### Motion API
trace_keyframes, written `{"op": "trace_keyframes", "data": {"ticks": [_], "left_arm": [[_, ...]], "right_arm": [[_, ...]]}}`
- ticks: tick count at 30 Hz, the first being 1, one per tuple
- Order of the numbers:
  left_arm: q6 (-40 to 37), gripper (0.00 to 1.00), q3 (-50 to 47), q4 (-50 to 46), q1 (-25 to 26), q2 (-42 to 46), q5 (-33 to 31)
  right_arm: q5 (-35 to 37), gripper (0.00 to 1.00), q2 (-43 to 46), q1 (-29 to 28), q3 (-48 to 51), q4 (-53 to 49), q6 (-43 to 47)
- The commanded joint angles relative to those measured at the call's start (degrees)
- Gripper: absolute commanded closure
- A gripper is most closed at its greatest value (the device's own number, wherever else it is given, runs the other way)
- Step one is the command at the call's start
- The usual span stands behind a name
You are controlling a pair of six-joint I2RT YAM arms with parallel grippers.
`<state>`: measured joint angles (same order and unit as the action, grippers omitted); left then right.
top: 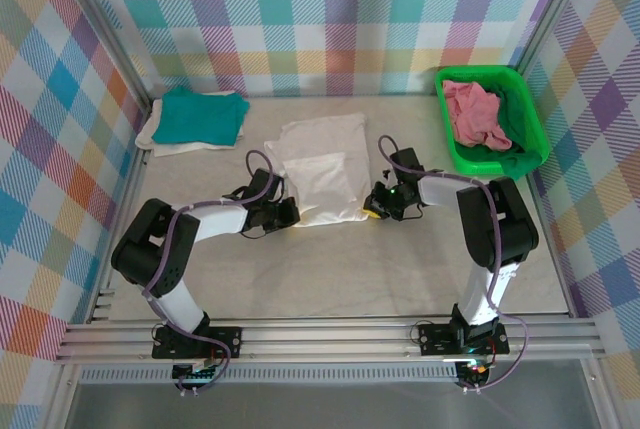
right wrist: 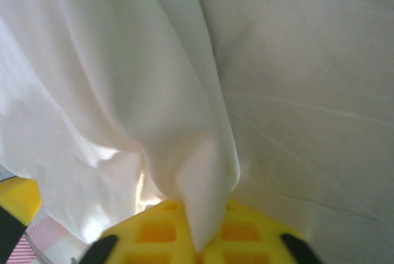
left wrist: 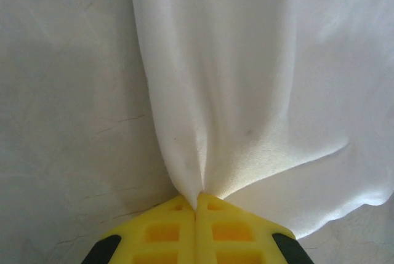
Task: Fold and stack the t-shirts
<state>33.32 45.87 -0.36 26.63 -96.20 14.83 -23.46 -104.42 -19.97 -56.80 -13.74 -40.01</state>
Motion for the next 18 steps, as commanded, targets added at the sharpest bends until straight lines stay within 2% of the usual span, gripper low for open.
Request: {"op": "trace_keyframes", "data": {"ticks": [1, 7, 10, 14, 18], "left_arm": [[-1.2, 1.0, -1.0, -2.7, -1.2, 3.2, -0.7], [-2.8, 1.0, -4.3, -7.4, -0.6, 9.1, 4.3], [-2.4, 1.0, -7.9, -12.2, 1.6, 13.4, 6.0], [-0.4, 1.0, -10.3, -20.4, 5.5, 21.8, 5.5], [0.9, 1.0, -7.4, -27.3, 6.3, 31.7, 6.1]], "right_arm": [[-0.6, 1.0, 1.7, -0.5, 0.2, -0.8, 0.3], [-1.6, 1.0, 10.1, -4.2, 7.2, -5.8, 2.7], [-2.7, 1.0, 14.9, -7.0, 13.3, -5.3, 0.9], [-2.2, 1.0, 22.1, -11.6, 19.3, -4.8, -1.5], [-0.4, 1.0, 31.6, -12.7, 19.5, -9.5, -2.9]]}}
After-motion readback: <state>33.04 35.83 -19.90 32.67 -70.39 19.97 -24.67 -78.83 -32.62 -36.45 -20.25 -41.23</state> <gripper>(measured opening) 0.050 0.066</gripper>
